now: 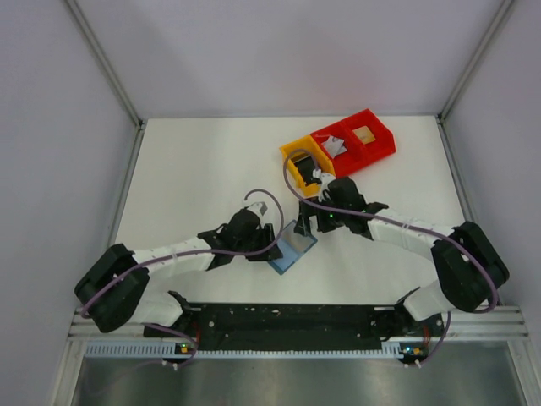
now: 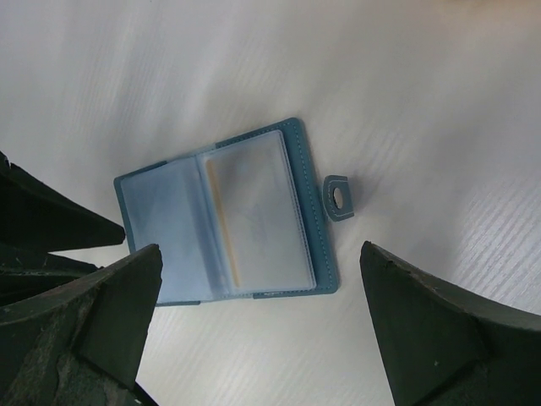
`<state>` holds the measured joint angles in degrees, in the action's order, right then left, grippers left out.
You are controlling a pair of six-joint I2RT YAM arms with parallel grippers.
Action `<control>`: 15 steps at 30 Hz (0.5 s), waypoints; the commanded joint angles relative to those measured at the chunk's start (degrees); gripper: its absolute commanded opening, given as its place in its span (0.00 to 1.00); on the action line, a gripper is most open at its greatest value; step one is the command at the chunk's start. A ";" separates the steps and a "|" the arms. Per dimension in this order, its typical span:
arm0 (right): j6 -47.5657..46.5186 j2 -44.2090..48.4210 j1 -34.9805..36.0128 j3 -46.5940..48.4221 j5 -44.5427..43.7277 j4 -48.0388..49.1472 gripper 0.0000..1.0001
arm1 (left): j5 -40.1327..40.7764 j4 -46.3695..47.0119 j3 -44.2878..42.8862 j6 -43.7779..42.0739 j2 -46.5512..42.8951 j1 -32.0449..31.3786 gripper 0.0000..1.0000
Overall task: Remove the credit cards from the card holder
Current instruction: Remove the credit card from the card holder.
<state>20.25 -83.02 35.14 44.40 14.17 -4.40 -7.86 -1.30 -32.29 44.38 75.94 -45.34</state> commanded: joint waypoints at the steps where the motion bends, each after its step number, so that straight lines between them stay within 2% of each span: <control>1: 0.93 -1.70 0.64 3.41 0.24 0.89 0.98 | 0.56 -0.98 -1.46 -1.67 1.14 -0.27 0.48; 6: 1.28 -3.19 0.72 4.20 0.77 0.62 0.96 | 0.65 -2.30 -1.19 -2.10 1.75 -0.27 0.44; 11: 1.20 -4.34 0.72 4.73 1.38 0.62 0.89 | 0.91 -3.27 -0.93 -2.72 2.28 -0.27 0.41; 14: 0.76 -5.13 1.16 5.60 2.26 0.19 0.76 | 1.35 -3.97 -0.75 -2.72 2.72 -0.27 0.40; 15: 0.58 -5.57 1.60 5.87 2.35 0.19 0.75 | 1.35 -4.06 -0.75 -2.72 2.81 -0.27 0.39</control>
<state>21.17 -87.53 35.18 46.59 15.16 -5.02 -7.60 -4.95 -32.29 42.83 77.78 -45.50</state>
